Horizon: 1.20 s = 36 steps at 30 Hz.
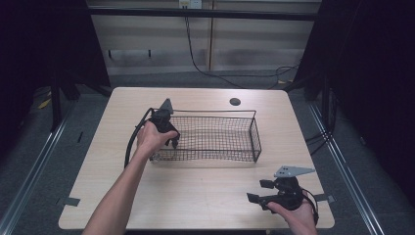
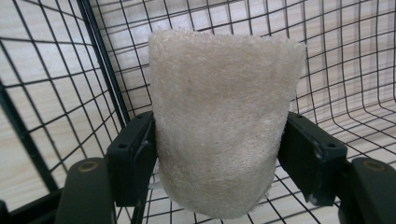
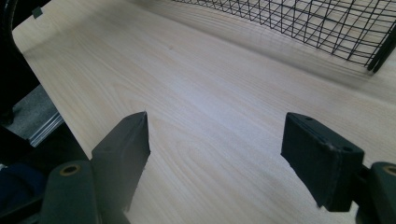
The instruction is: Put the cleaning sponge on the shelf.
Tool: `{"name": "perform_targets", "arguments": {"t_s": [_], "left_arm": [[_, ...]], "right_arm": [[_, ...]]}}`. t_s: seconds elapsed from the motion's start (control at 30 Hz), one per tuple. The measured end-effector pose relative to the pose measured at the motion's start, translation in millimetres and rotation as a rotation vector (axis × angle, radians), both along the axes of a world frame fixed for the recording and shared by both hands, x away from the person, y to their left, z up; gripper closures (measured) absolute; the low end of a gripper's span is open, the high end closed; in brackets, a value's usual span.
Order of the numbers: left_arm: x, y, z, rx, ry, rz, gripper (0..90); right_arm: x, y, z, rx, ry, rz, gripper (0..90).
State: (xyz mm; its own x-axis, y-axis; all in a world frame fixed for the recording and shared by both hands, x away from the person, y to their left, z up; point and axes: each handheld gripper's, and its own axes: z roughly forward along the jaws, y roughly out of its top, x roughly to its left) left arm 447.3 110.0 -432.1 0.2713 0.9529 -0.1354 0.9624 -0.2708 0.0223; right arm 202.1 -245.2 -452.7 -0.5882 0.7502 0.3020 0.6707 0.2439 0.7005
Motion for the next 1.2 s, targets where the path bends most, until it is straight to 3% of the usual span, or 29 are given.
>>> {"name": "perform_targets", "arguments": {"t_s": [0.07, 0.43, 0.83, 0.9, 1.2], "left_arm": [[0.0, 0.8, -1.9, -0.009, 0.002, 0.02, 31.7], [-1.3, -2.7, -5.2, 0.002, 0.0, 0.008, 31.4], [0.8, -0.1, -3.7, -0.037, 0.003, -0.018, 29.9], [1.0, 0.3, -3.5, -0.051, 0.004, -0.021, 26.0], [-1.6, -1.6, 0.7, -0.036, -0.041, -0.024, 19.3]], "right_arm": [[0.3, -0.3, -0.2, 0.0, 0.001, 0.0, 23.4], [0.7, -1.3, -1.2, -0.009, 0.011, -0.009, 23.1], [0.7, -1.5, -1.0, -0.007, 0.01, -0.008, 23.1], [0.9, -1.6, -1.3, -0.008, 0.009, -0.007, 23.1], [0.6, -1.3, -1.0, -0.003, 0.01, -0.008, 23.5]]}}
